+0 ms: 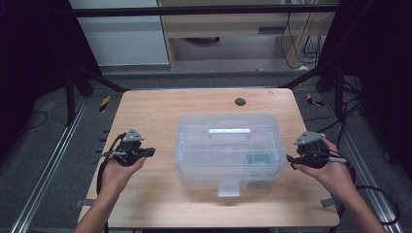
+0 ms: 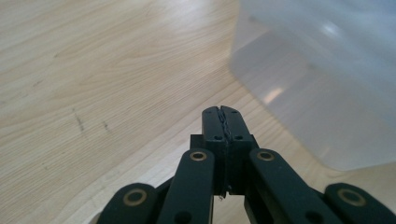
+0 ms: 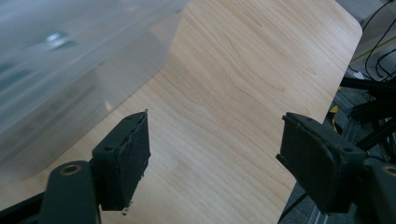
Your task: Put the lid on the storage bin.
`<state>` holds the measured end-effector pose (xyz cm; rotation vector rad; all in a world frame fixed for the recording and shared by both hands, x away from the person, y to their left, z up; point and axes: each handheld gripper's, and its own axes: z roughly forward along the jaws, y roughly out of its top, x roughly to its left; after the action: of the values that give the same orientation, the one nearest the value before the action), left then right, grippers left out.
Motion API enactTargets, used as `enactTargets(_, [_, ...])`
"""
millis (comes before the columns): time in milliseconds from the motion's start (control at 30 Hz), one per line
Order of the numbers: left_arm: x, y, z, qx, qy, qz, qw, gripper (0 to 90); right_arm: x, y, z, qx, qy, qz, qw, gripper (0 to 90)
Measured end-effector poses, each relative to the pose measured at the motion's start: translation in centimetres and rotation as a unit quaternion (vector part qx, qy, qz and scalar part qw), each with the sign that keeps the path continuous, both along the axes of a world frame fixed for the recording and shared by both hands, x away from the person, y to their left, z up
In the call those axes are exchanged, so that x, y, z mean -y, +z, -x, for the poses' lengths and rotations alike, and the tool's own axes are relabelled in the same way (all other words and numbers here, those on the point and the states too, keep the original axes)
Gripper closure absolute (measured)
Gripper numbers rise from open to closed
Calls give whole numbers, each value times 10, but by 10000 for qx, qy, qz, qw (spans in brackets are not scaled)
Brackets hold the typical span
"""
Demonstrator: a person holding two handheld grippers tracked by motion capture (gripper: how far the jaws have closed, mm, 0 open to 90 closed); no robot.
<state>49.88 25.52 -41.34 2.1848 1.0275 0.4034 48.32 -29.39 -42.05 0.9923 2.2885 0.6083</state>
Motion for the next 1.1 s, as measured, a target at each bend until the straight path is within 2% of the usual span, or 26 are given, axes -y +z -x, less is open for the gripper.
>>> enactTargets(33, [0,0,0,0,0,0,10000,900,0,-2,-4,7,-21,-11,10000,265])
enactTargets(67, [-2,-7,-8,-31,72,-92,9999,899,1,-6,-8,5,-54,-44,10000,276])
enactTargets(300, [-5,-27,-28,-164,298,-186,9992,900,4,-22,-29,29,-248,-115,9996,326])
enactTargets(400, [-5,-33,-34,-195,389,-243,9988,900,7,-30,-38,18,-366,-308,9989,327])
enactTargets(500, [-7,-40,-40,-215,482,-265,9983,900,8,-36,-44,12,-450,-363,9983,327])
enactTargets(633, [-9,-48,-46,-92,557,-258,9981,887,9,-45,-52,14,-593,-461,9972,291])
enactTargets(767, [-11,-53,-49,168,842,-268,9959,607,8,-53,-59,-7,-742,-567,9956,233])
enactTargets(867, [-11,-58,-51,199,917,-265,9952,423,7,-57,-62,-35,-837,-701,9940,211])
enactTargets(967, [-12,-62,-52,158,946,-216,9952,331,7,-60,-65,-58,-904,-842,9923,202])
enactTargets(1033, [-14,-67,-53,111,978,-81,9951,299,8,-66,-67,-111,-967,-1029,9899,190])
enactTargets(1100, [-14,-71,-53,32,1000,19,9950,262,8,-68,-68,-145,-983,-1092,9890,184])
